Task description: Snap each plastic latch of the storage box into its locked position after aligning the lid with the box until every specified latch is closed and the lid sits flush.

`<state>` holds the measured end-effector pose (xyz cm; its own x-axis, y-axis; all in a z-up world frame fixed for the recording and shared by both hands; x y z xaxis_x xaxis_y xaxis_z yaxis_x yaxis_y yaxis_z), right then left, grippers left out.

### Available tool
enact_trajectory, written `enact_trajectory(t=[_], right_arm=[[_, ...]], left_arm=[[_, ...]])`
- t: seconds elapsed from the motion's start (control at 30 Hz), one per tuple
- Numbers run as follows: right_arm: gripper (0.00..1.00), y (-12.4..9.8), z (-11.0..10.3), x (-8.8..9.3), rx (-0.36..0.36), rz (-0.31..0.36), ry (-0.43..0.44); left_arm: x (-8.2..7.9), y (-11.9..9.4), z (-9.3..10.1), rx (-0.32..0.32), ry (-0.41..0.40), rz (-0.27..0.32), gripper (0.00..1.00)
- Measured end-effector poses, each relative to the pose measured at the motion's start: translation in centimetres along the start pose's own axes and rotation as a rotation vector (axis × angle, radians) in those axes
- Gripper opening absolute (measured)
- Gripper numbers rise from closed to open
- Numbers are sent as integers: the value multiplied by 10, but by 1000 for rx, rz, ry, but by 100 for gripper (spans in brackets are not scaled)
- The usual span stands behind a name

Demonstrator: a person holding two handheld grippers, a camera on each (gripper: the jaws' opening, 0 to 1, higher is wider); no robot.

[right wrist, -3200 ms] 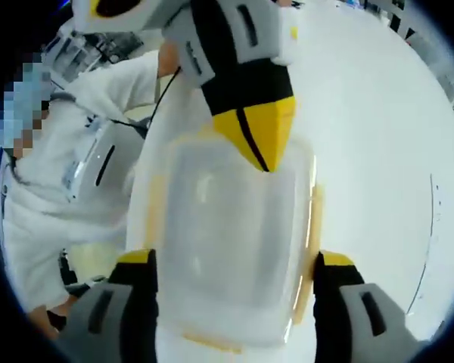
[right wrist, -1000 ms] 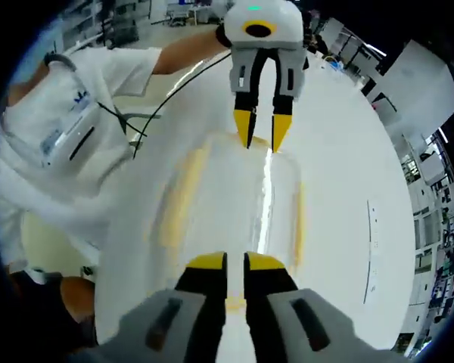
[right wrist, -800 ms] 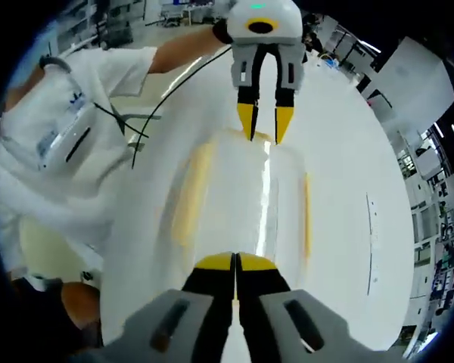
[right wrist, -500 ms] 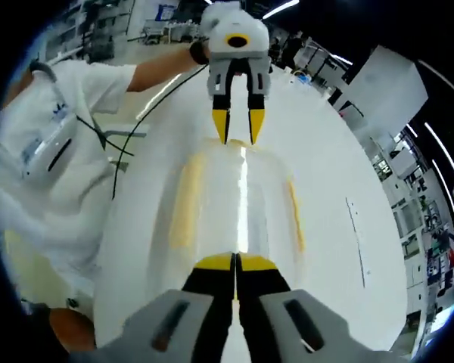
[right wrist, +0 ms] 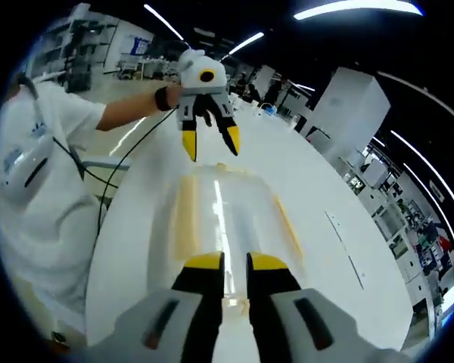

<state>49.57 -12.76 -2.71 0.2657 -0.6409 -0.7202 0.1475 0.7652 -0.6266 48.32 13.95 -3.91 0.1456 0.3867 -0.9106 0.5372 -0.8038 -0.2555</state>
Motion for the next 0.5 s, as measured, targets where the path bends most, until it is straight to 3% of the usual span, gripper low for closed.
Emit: enact_trajectory(t=[0.1, 0.17, 0.27, 0.33, 0.4, 0.5], right_arm=[[10, 7, 5, -7, -11, -9, -25], [10, 12, 10, -11, -22, -19, -35], [10, 18, 16, -17, -31, -65, -68], [6, 22, 19, -22, -59, -94, -71], [0, 29, 26, -29, -85, -158, -84], [0, 37, 31, -39, -103, -195, -118]], left_arm=[[8, -4, -3, -93, -66, 37, 50], [13, -5, -2, -145, -76, 32, 62], [16, -4, 9, -168, -84, 40, 73], [15, -3, 13, -221, -108, 73, 80], [12, -1, 21, -251, -144, 114, 84], [9, 4, 28, -289, -214, 158, 85]])
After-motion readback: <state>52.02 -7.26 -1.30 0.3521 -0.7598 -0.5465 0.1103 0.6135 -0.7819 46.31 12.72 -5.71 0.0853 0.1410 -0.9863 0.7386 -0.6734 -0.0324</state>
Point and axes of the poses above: the point that each gripper's makers call its tool centre point, and the gripper's own axes: y roughly forward along the fingers, z roughly to its right, x roughly out of its underside, the point moved 8 cm from there along -y, roughly backward along the fingers, and after that the axes turned 10 degrees about -x, right-handed, at the moved point
